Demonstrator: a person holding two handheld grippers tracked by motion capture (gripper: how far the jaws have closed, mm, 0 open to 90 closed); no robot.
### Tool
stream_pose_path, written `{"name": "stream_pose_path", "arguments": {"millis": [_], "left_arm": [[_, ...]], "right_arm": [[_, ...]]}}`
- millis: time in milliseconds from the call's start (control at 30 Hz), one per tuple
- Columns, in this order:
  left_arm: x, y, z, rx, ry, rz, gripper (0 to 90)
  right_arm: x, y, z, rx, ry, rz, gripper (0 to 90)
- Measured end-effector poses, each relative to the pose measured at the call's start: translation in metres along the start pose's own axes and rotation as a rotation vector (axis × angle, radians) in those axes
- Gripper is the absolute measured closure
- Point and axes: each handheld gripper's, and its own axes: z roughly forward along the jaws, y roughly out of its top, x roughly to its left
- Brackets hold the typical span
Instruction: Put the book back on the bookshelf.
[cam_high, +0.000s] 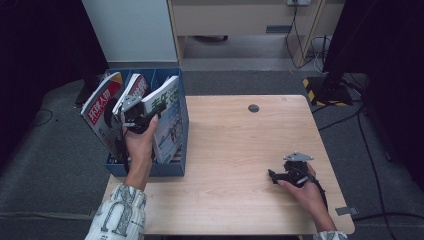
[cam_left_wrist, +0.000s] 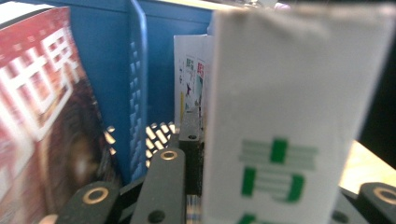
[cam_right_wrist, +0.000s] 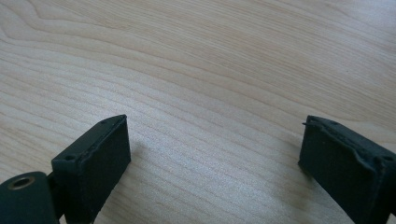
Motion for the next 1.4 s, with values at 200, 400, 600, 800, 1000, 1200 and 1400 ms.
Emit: {"name": "stream_pose_path", "arguments": {"millis": [200, 400, 600, 800, 1000, 1200, 1400], "left_arm": [[0.001, -0.001, -0.006, 0.022, 0.010, -0.001, 72.6], [-0.002, -0.002, -0.011, 0.045, 0.029, 0.009, 72.0], [-0.001, -0.003, -0.015, 0.052, 0.027, 0.000, 71.1], [-0.001, -0.005, -0.017, 0.048, 0.027, -0.005, 70.5], [-0.001, -0.006, -0.020, 0.053, 0.031, 0.001, 68.6], [-0.002, -0.007, -0.019, 0.085, 0.081, 0.042, 60.8], [-0.002, -0.008, -0.021, 0.078, 0.099, 0.060, 64.5]], "right_arm": [[0.000, 0.000, 0.000, 0.000, 0.000, 0.000, 8.9], [0.000, 0.000, 0.000, 0.000, 0.000, 0.000, 8.9], [0.000, 0.000, 0.000, 0.000, 0.000, 0.000, 8.9], [0.000, 0.000, 0.000, 0.000, 0.000, 0.000, 8.9], [0.000, 0.000, 0.000, 0.000, 0.000, 0.001, 8.9], [0.000, 0.000, 0.000, 0.001, 0.001, 0.000, 8.9], [0.000, 0.000, 0.000, 0.002, 0.002, 0.000, 8.8]]}}
